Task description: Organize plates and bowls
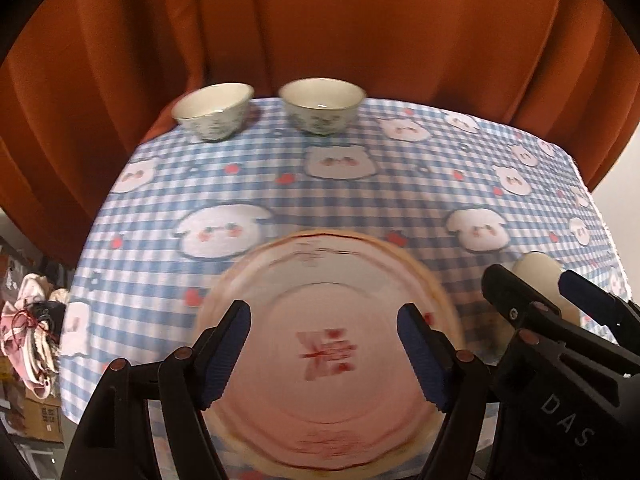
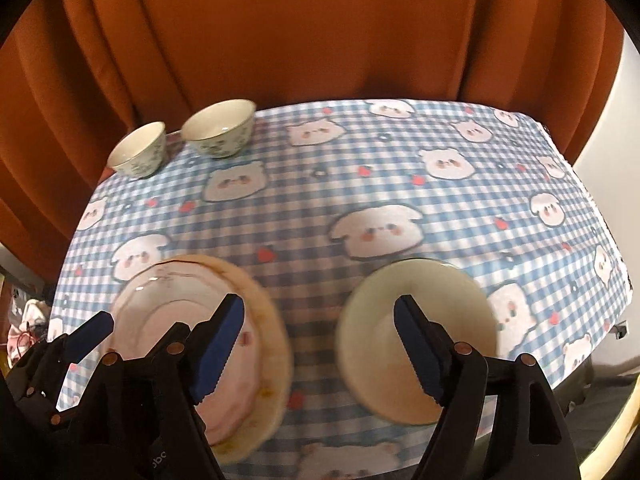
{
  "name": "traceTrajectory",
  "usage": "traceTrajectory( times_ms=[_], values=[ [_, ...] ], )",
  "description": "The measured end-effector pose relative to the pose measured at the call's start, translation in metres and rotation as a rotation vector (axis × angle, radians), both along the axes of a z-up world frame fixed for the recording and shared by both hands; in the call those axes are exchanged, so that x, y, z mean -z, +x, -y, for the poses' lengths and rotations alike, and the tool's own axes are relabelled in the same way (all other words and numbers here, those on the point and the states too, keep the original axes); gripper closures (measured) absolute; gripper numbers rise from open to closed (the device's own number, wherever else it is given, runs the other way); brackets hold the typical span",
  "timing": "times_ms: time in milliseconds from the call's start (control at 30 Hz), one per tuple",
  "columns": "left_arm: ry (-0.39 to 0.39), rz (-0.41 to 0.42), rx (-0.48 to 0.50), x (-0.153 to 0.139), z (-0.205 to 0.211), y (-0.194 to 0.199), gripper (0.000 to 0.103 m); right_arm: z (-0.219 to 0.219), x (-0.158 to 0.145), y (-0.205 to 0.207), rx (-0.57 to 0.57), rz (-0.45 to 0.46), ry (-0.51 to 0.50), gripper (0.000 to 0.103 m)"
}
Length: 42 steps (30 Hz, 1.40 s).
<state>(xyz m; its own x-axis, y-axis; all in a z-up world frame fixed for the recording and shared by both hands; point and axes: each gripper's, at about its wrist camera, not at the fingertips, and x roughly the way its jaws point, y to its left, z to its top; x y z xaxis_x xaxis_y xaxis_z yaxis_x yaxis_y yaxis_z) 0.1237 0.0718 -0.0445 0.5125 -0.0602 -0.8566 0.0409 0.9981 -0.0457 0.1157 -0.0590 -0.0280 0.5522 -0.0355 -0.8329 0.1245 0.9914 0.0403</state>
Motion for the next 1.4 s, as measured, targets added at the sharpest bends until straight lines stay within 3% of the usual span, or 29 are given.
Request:
traceTrajectory(
  times_ms=[100,500,933,1400],
  values=[
    [0.033,0.012,-0.03,0.001,-0.024,0.0,0.026,-0.028,0.001,0.002,-0.009,0.005,-0.016,0.023],
    [0.039,0.033,-0.065,-0.01,-0.088,0.041,0.026,-0.095,-0.004,0.044,-0.059,0.018,0.03,0.023],
    [0.08,0.096,-0.144,-0.021,-0.113,0.132,0.027,-0.134,-0.021,0.145,-0.165,0.078,0.013,0.026],
    [0.117,0.083,-0.255,0.001,-0.141,0.231,0.039,-0.167,0.0,0.26,-0.238,0.082,0.078,0.038]
  ],
)
